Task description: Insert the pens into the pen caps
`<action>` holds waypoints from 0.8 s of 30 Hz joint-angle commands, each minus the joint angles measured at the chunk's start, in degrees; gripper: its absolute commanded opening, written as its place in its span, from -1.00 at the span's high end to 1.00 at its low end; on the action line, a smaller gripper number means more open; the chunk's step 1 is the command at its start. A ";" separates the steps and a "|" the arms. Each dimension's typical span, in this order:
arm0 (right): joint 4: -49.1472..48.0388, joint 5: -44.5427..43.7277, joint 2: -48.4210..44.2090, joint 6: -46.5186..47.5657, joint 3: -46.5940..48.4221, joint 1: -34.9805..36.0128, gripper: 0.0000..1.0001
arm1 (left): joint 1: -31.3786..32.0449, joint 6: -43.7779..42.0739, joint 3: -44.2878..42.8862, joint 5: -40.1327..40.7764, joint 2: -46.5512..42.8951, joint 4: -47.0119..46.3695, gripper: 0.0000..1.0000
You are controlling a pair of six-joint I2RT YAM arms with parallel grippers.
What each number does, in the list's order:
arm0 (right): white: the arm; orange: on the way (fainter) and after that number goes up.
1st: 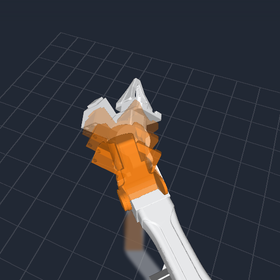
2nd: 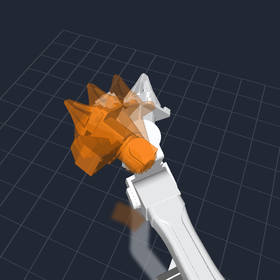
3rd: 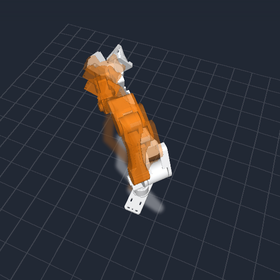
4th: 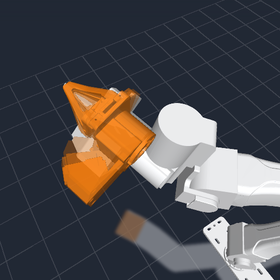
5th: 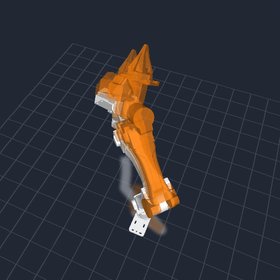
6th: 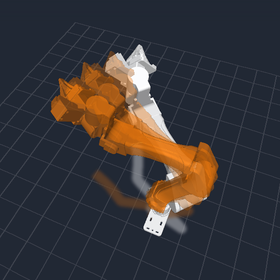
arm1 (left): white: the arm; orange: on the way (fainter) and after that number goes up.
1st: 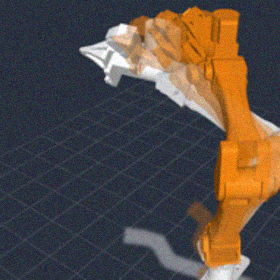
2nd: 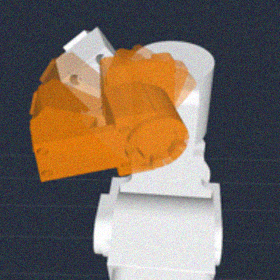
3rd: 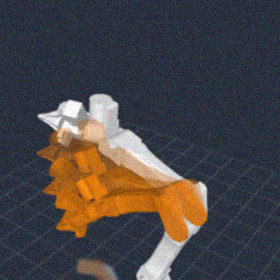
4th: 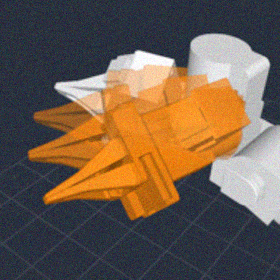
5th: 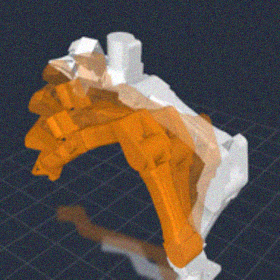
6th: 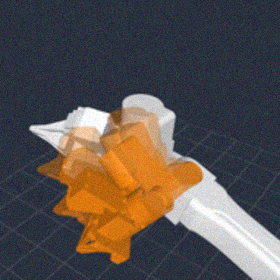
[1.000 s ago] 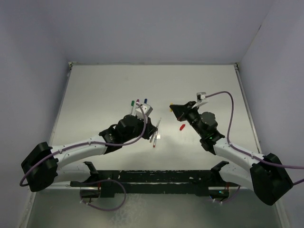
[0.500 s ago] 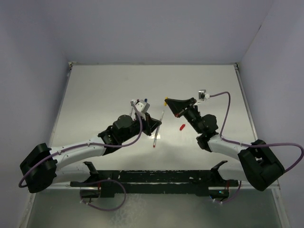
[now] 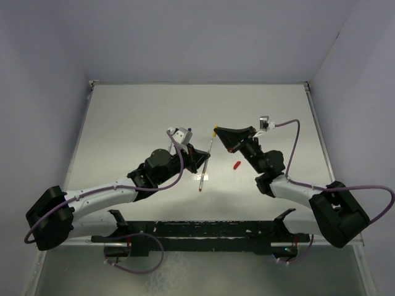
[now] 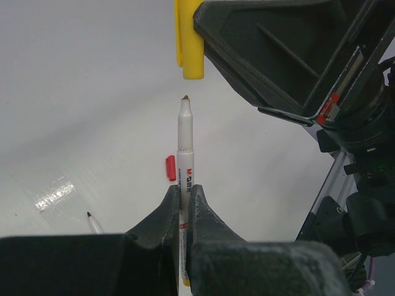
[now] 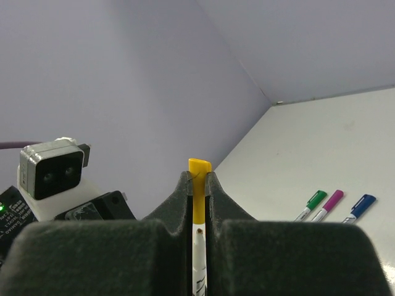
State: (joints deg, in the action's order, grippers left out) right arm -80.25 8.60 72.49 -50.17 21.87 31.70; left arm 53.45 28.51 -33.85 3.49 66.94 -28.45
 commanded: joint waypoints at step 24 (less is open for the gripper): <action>-5.50 2.47 1.59 -1.15 -0.19 0.92 1.00 | 0.33 1.08 -0.43 1.11 -0.02 -4.63 1.00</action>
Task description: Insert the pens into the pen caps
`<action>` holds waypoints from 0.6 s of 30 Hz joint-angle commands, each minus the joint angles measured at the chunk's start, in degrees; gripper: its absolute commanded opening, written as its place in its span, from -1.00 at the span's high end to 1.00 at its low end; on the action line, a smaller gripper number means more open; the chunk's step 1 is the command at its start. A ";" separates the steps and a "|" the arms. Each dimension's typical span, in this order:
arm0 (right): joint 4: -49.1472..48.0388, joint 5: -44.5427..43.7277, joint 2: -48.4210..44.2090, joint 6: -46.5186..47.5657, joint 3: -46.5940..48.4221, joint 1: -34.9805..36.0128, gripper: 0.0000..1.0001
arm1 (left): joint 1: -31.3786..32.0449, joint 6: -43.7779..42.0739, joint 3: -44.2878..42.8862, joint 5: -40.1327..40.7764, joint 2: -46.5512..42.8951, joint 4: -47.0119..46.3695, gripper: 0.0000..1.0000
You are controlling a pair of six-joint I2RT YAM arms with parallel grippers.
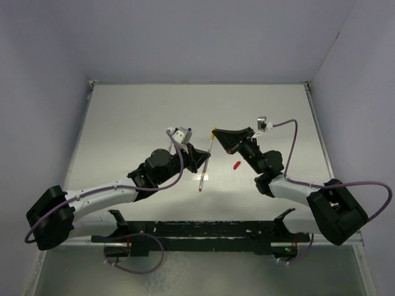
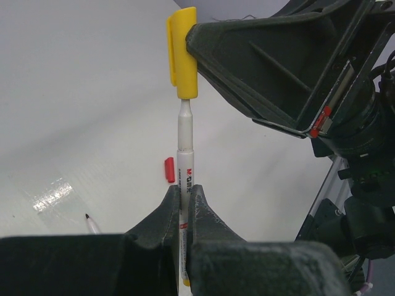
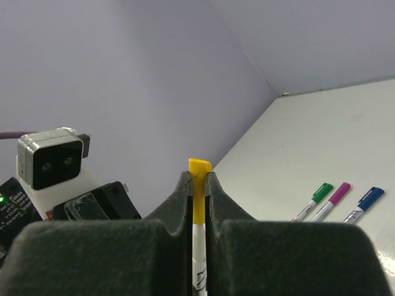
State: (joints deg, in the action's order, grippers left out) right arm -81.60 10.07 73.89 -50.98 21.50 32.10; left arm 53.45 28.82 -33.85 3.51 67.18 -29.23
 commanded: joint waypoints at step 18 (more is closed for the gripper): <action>-3.99 4.36 3.61 -0.58 -0.24 3.41 1.00 | 0.22 0.89 0.38 5.19 -2.58 -7.42 1.00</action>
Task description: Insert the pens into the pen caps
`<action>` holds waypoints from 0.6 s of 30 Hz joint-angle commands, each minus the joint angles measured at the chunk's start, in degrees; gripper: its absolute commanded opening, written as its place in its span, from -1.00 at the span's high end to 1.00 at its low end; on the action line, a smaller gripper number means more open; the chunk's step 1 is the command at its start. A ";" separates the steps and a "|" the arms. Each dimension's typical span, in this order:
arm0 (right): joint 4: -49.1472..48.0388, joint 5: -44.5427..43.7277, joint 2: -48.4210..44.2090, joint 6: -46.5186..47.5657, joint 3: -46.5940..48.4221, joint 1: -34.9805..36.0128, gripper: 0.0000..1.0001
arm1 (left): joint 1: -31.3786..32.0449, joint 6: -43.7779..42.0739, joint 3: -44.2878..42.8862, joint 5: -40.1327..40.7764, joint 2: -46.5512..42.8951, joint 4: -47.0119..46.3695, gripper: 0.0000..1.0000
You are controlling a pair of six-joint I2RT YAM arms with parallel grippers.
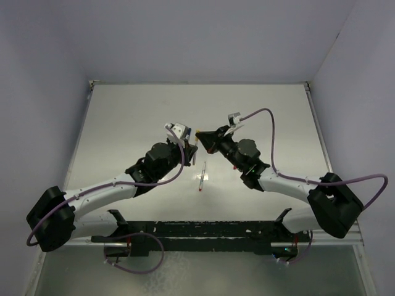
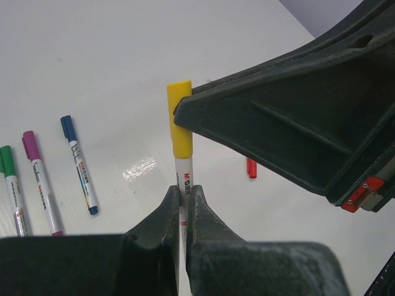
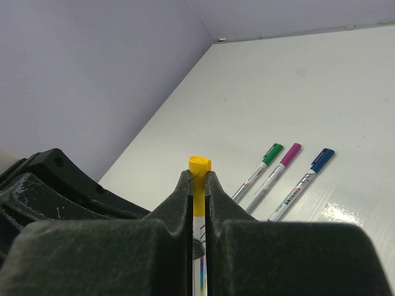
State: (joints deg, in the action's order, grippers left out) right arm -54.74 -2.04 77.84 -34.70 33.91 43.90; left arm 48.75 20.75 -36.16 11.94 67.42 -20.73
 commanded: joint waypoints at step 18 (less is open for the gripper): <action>23.44 -25.00 -24.62 10.90 -1.77 2.68 0.23 | -2.83 3.35 -8.30 5.18 14.54 7.23 1.00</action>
State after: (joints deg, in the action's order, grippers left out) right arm -39.18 -16.82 56.73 -26.20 31.66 46.50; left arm 47.37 23.62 -38.30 16.14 77.62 -16.51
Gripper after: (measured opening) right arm 0.380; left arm 0.028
